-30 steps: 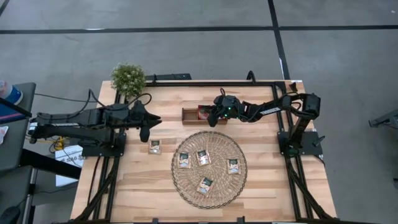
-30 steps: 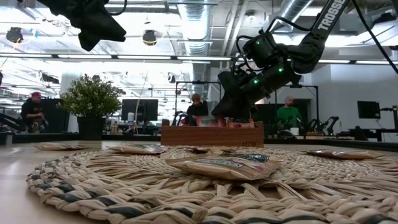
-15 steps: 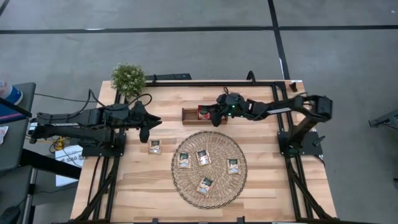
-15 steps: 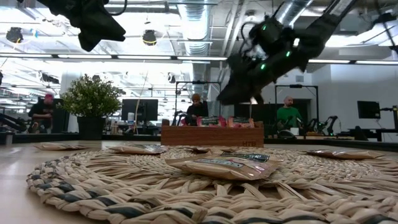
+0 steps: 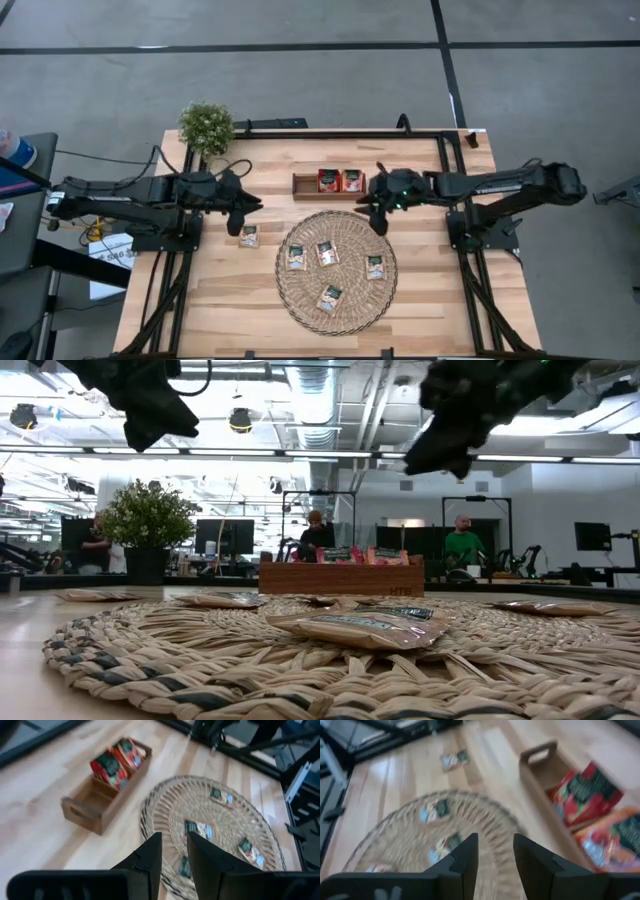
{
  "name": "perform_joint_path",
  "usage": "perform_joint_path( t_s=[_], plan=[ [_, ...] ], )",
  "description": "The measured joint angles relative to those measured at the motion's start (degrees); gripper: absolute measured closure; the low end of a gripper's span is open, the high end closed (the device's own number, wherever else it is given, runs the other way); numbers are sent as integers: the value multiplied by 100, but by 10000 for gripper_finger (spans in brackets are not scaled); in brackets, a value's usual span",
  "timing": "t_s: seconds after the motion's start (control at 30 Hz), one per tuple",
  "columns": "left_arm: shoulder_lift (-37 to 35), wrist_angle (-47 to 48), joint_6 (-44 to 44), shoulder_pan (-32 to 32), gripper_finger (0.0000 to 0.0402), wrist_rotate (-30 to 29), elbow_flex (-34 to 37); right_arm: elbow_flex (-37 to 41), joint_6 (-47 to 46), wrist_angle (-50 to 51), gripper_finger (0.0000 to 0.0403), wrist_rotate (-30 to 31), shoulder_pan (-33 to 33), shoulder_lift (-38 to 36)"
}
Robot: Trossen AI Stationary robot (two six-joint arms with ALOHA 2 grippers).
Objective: Pick & Place Tea
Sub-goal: Put the green tea bag to the left of the wooden organizer
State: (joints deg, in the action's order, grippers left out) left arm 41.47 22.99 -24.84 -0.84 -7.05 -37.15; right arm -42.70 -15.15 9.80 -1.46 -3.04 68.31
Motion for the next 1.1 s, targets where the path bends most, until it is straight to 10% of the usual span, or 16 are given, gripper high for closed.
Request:
perform_joint_path(
  t_s=[0.33,1.1],
  plan=[
    [783,-13,-522,470,318,-304,-2,0,-543,1906,287,-27,1076,-127],
    [1300,-200,-973,509,318,-415,-2,2,-379,1839,287,-179,2078,1906]
  ],
)
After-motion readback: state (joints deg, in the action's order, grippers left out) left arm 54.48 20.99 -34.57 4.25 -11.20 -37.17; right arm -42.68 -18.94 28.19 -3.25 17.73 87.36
